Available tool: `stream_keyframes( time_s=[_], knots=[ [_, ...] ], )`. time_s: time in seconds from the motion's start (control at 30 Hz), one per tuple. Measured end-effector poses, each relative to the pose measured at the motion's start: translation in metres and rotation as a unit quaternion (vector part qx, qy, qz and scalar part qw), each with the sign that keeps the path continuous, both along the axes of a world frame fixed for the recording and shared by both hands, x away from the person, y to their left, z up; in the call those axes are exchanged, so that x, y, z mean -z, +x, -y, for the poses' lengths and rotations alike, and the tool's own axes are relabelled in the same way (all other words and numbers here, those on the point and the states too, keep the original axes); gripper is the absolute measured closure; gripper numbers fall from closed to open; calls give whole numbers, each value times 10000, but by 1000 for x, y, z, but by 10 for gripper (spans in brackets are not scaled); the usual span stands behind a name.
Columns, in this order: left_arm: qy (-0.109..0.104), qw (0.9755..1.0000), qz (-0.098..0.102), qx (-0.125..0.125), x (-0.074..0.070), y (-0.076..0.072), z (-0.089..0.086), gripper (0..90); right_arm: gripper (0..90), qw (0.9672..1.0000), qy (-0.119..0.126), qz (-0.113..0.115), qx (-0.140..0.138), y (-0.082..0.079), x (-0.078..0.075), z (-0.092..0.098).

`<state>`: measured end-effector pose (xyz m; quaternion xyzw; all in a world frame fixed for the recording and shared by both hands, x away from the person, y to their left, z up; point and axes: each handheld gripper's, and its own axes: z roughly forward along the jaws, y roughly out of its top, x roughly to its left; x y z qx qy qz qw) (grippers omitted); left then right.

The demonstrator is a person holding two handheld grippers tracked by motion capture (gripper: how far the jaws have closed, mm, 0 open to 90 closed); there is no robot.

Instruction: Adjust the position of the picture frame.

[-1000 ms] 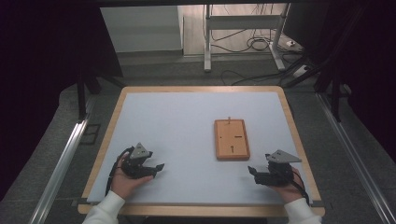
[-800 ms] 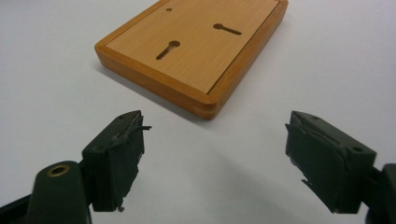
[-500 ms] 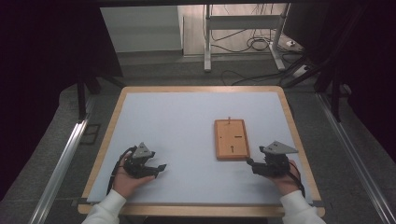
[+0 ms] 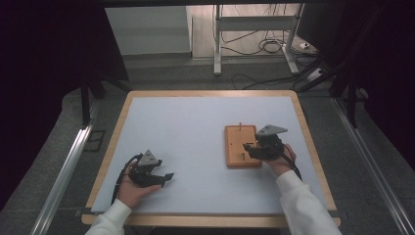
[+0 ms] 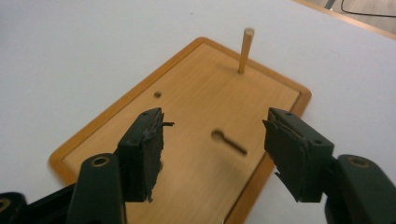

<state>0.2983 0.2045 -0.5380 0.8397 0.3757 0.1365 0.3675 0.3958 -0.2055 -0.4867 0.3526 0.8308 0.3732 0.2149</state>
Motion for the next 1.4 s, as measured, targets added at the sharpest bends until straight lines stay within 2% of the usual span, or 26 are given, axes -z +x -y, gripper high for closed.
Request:
stream_keyframes(
  time_s=[0.17,0.4,0.6,0.9,0.93,1.2,1.3,1.4],
  knots=[
    [39,10000,9,11,0,0,0,279,430,9998,-208,-20,-39,23,1,-14],
    [23,10000,8,12,0,1,-1,279,477,9997,-96,-207,70,50,6,-20],
    [22,10000,4,8,1,1,-1,279,506,9995,-1,-308,33,64,7,-23],
    [35,10000,1,13,1,2,-1,279,582,9990,108,-425,21,78,11,-26],
    [38,10000,0,16,1,2,-1,279,613,9990,47,-443,26,81,12,-27],
    [38,10000,-8,6,2,2,-2,279,819,9986,134,-502,37,90,19,-27],
    [45,10000,-10,8,2,2,-3,279,843,9993,22,-372,1,89,20,-31],
    [45,10000,-7,9,2,2,-2,279,850,9994,8,-357,6,88,20,-30]
  ],
)
